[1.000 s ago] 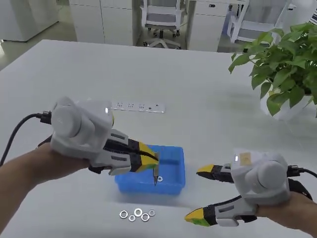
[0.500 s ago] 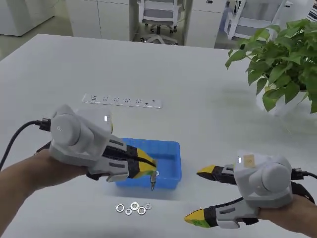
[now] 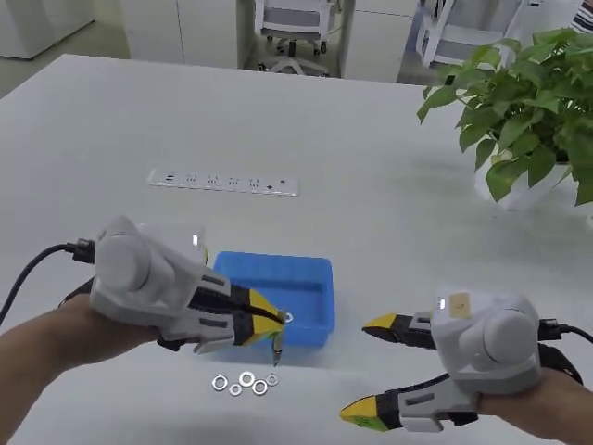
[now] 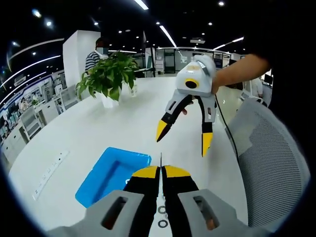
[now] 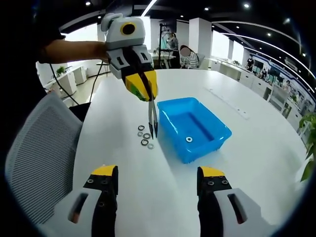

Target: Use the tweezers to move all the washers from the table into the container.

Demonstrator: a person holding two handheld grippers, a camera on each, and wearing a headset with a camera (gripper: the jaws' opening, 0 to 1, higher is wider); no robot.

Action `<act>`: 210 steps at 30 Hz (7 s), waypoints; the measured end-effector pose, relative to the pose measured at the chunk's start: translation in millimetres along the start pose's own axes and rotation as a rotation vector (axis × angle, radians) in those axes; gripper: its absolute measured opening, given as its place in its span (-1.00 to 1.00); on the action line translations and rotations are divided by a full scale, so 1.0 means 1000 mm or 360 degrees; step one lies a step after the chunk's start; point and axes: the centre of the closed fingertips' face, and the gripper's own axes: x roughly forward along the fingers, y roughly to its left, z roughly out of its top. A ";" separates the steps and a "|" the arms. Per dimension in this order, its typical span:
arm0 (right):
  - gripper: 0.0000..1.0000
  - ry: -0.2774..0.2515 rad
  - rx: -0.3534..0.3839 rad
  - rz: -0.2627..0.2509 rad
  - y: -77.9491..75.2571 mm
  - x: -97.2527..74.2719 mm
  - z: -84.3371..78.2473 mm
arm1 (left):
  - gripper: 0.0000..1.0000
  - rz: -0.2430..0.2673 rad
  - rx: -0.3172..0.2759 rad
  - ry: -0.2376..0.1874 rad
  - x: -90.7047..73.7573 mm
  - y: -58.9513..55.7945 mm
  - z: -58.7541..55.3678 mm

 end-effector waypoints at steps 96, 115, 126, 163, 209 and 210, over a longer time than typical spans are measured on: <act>-0.80 0.0086 -0.0544 0.0346 0.015 0.093 0.034 | -0.88 -0.0090 -0.0037 0.0052 0.008 -0.001 -0.020; -0.83 0.0099 -0.0496 0.0347 0.015 0.093 0.035 | -0.77 -0.0070 -0.0051 0.0056 0.006 -0.002 -0.020; -0.83 0.0082 -0.0505 0.0350 0.016 0.086 0.047 | -0.41 -0.0040 -0.0118 0.0026 -0.005 -0.001 -0.019; -0.82 -0.0016 -0.0522 0.0228 -0.029 0.058 0.095 | 0.63 0.0197 -0.0347 -0.0102 -0.040 0.010 -0.029; -0.81 0.0060 -0.0523 0.0286 -0.065 0.106 0.064 | 0.59 0.0297 -0.0389 -0.0142 -0.042 0.041 -0.028; -0.81 0.0063 -0.0525 0.0287 -0.066 0.107 0.063 | 0.53 0.0302 -0.0372 -0.0140 -0.042 0.042 -0.027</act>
